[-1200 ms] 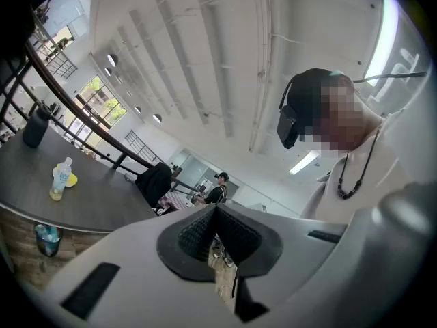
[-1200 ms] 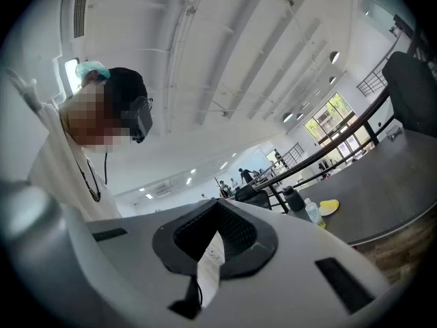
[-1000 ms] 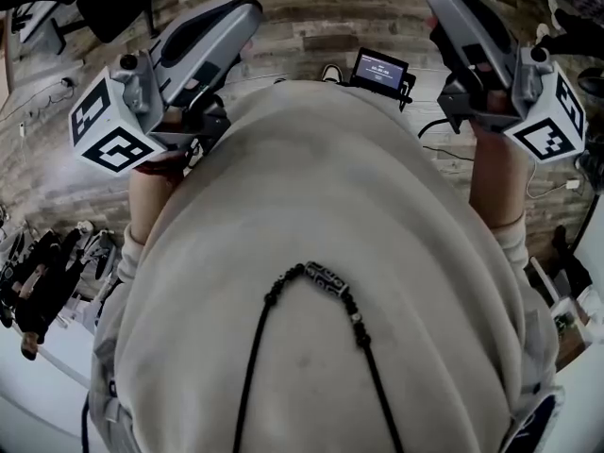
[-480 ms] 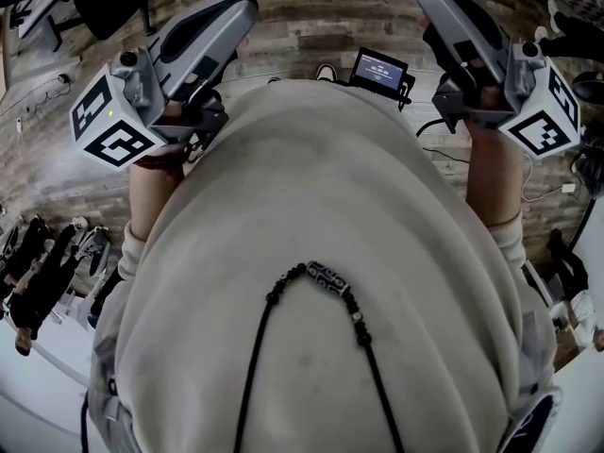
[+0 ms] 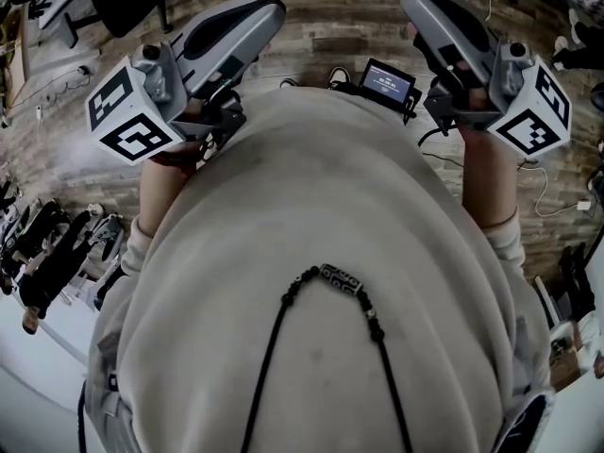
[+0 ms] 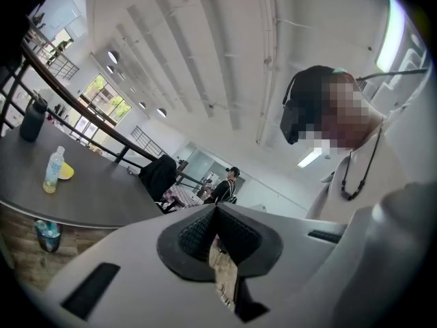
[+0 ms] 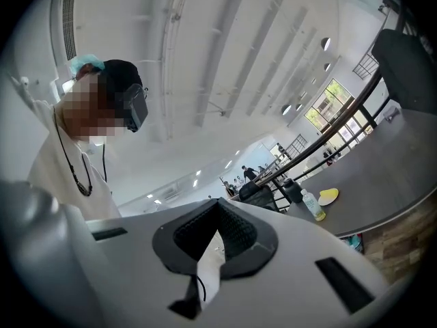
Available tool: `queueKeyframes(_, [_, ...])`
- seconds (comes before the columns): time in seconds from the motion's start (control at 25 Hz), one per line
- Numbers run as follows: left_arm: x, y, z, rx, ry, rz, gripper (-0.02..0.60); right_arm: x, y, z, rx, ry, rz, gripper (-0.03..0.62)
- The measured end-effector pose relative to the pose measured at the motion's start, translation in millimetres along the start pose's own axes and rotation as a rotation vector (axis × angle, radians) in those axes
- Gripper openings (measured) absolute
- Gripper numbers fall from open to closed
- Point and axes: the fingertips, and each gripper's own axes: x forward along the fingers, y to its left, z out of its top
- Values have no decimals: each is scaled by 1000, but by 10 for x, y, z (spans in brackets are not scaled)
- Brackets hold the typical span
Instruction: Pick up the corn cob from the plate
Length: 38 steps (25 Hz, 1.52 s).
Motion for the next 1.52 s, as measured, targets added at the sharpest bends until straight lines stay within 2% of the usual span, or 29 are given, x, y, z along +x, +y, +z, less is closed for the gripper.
queueKeyframes(0.12, [24,-95,220,-27,-54,-61,2,-18,3,-28,4,-10,-6,15])
queueKeyframes(0.28, [-14,-104,517,-54,-125,-90,2,-37,11,-47,42,-9,-20,15])
queueKeyframes(0.44, [-31,54,501,-71,-128,-82,2,-68,-47,-49,41,-15,-52,15])
queueKeyframes(0.56, [-10,98,521,-76,-123,-122,2,-68,-21,23,15,-33,-73,15])
queueKeyframes(0.96, [113,70,643,47,-66,-297,2,-26,49,178,-131,-54,-194,15])
queueKeyframes(1.24, [163,189,643,41,-47,-358,2,-67,6,302,-218,-70,-268,15])
queueKeyframes(1.52, [59,54,544,182,36,-385,2,42,183,423,-295,-92,-298,15])
